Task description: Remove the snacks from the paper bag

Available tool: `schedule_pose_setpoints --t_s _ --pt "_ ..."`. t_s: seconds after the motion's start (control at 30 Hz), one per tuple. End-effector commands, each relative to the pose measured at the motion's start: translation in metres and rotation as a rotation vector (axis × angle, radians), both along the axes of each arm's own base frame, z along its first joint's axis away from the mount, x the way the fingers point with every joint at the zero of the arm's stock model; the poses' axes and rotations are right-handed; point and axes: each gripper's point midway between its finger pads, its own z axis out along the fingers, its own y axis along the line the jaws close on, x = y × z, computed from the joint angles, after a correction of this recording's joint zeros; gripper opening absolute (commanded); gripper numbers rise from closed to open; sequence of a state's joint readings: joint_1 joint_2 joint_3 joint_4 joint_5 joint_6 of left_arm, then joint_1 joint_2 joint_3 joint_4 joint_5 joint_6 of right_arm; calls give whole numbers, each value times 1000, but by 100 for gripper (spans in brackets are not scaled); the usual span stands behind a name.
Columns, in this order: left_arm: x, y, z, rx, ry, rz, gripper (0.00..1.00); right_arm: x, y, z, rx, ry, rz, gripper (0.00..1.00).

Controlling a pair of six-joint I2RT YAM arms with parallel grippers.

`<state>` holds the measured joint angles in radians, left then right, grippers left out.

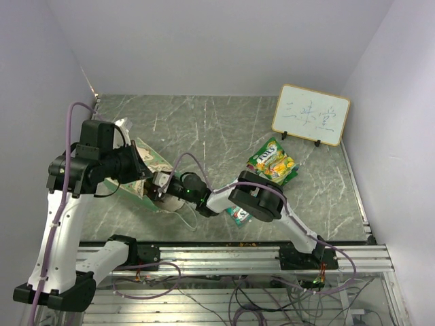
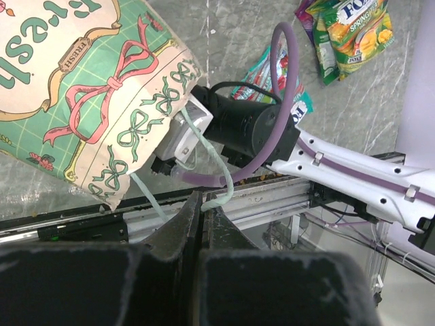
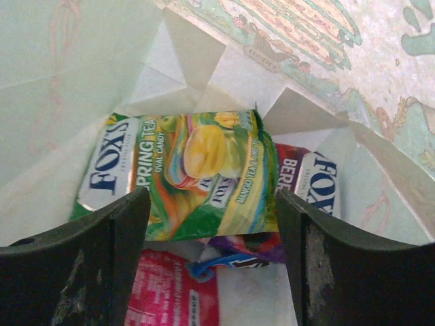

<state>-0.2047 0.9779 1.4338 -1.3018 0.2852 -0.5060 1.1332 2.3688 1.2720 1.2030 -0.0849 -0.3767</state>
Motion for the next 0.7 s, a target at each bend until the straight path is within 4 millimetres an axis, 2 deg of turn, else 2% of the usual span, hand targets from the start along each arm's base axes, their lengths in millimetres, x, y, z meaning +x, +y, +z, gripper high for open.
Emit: schedule_pose_setpoints --t_s 0.0,0.23,0.37,0.53,0.67 --pt "0 -4 9 -23 -12 -10 7 1 12 9 -16 -127 80 75" --pt "4 -6 12 -33 -17 -3 7 23 27 -20 -129 -121 33 85" --pt "5 -7 12 -41 -18 0 7 41 24 -32 -124 -58 -29 88" --pt "5 -6 13 -41 -13 10 7 57 10 -51 -129 25 -99 87" --pt "4 -5 15 -35 -16 14 7 65 10 -60 -154 60 -116 79"
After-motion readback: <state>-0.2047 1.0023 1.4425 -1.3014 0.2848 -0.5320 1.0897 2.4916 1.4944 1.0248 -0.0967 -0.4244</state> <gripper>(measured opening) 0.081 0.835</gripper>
